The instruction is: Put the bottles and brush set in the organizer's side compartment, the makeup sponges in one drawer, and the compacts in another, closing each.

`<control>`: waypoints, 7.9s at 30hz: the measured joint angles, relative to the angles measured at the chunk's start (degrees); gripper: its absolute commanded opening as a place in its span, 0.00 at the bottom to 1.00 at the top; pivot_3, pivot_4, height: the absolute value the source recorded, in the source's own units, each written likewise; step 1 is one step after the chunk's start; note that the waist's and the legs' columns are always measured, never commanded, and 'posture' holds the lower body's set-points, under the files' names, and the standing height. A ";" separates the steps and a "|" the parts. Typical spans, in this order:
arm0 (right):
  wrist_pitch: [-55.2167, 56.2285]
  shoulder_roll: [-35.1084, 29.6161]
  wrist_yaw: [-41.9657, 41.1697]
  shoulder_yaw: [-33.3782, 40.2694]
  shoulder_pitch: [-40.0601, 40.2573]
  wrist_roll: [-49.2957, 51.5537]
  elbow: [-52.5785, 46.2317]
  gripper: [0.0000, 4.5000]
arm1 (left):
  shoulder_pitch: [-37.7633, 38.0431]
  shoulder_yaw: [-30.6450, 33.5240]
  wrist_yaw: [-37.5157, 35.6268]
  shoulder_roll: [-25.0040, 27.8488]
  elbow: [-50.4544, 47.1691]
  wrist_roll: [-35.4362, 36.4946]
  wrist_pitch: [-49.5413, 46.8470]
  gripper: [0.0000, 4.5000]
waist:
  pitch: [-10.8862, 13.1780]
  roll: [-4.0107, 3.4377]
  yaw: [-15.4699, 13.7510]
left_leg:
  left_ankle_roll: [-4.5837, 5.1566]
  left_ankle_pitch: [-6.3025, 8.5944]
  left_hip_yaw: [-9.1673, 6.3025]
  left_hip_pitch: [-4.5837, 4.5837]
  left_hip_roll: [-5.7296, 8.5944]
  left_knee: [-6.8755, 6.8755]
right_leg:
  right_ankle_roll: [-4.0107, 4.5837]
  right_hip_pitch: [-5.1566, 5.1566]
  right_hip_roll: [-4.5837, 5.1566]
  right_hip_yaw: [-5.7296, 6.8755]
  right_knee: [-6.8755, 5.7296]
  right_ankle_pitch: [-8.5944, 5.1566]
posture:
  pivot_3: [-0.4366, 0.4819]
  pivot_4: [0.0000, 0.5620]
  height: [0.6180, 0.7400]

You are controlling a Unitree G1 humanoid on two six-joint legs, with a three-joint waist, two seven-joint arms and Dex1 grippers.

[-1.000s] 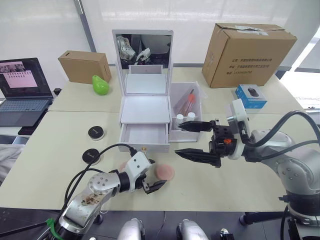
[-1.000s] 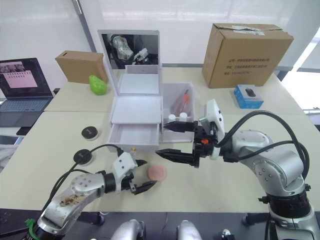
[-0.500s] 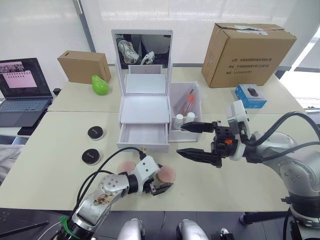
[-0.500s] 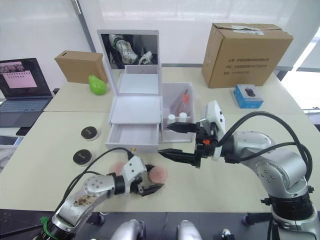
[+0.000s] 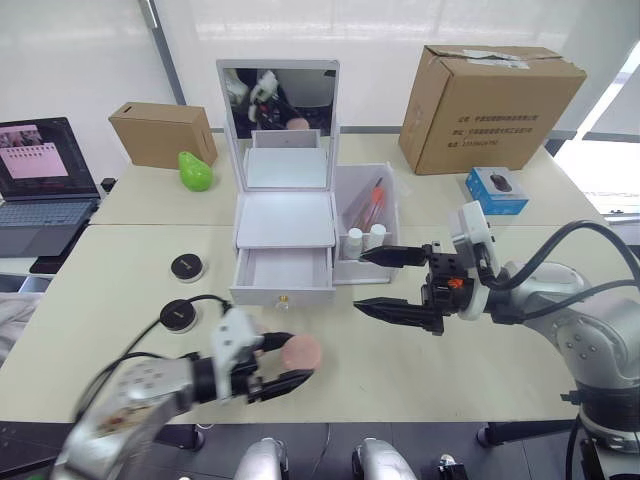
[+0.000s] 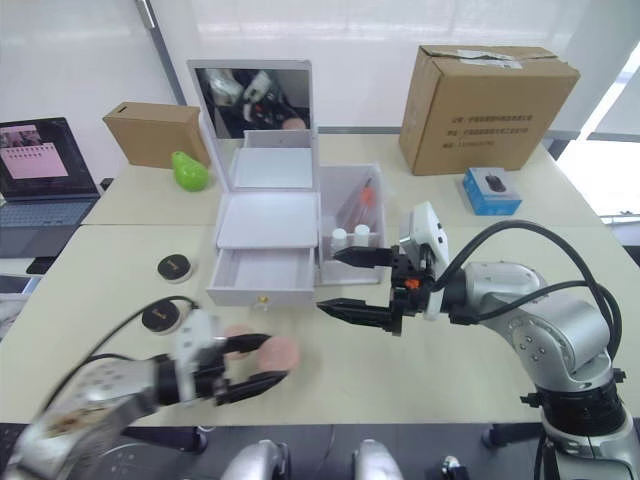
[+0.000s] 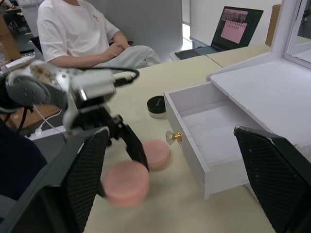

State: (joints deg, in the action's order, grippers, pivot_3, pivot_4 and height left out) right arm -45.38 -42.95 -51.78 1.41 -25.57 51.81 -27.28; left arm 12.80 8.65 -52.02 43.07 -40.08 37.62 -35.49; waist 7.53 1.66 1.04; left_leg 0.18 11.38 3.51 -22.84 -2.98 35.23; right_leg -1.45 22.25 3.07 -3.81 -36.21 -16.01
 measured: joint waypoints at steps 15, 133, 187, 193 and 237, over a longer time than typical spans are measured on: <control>1.63 2.35 -3.20 -1.35 -2.27 -4.57 4.37 1.00 | -26.09 9.29 -3.68 10.15 19.83 8.18 -3.92 0.65 | 0.10 -0.05 -1.59 | 0.00 -0.01 0.17 -0.15 0.22 0.07 | -0.06 -0.03 0.06 0.21 0.09 0.08 | 0.48 0.27 1.00; 13.90 6.28 -9.72 5.60 -5.05 -5.71 13.45 1.00 | 12.65 7.61 13.27 -10.18 8.49 -15.59 14.24 0.99 | -0.03 0.30 -0.38 | -0.02 0.01 0.23 0.32 0.07 -0.17 | 0.23 -0.05 0.28 0.08 -0.52 -0.22 | 0.48 0.27 1.00; 14.49 6.42 -7.78 3.83 -1.48 -10.29 12.00 1.00 | -44.91 -10.96 -8.13 -1.51 30.48 -8.49 5.48 0.66 | 0.01 0.25 -0.49 | -0.01 -0.01 0.24 -0.02 0.13 0.05 | 0.15 0.02 -0.20 0.19 -0.46 -0.20 | 0.48 0.27 1.00; 14.51 6.39 -6.45 3.95 0.39 -10.73 10.74 1.00 | -47.74 -18.41 -10.64 -5.63 36.30 -14.09 9.94 0.66 | 0.01 0.23 -0.10 | 0.00 0.00 0.01 0.00 0.08 0.05 | 0.19 0.05 -0.51 0.01 -0.47 -0.19 | 0.48 0.27 1.00; 12.75 5.85 -2.27 4.60 3.77 -7.79 6.45 1.00 | -25.95 0.39 -13.86 7.08 20.77 -0.11 -3.12 0.06 | 0.05 0.17 -0.41 | -0.01 0.00 -0.10 0.01 0.04 0.15 | 0.25 0.02 -0.48 -0.02 -0.53 -0.23 | 0.48 0.27 1.00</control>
State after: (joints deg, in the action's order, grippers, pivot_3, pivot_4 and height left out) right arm -32.63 -37.10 -54.05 6.01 -21.79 44.01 -20.84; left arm -13.15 9.04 -65.88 50.15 -19.31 37.51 -38.61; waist 7.58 1.83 0.63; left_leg 0.18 11.38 3.41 -22.84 -2.94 35.38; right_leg -1.20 22.27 2.60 -3.83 -36.74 -16.24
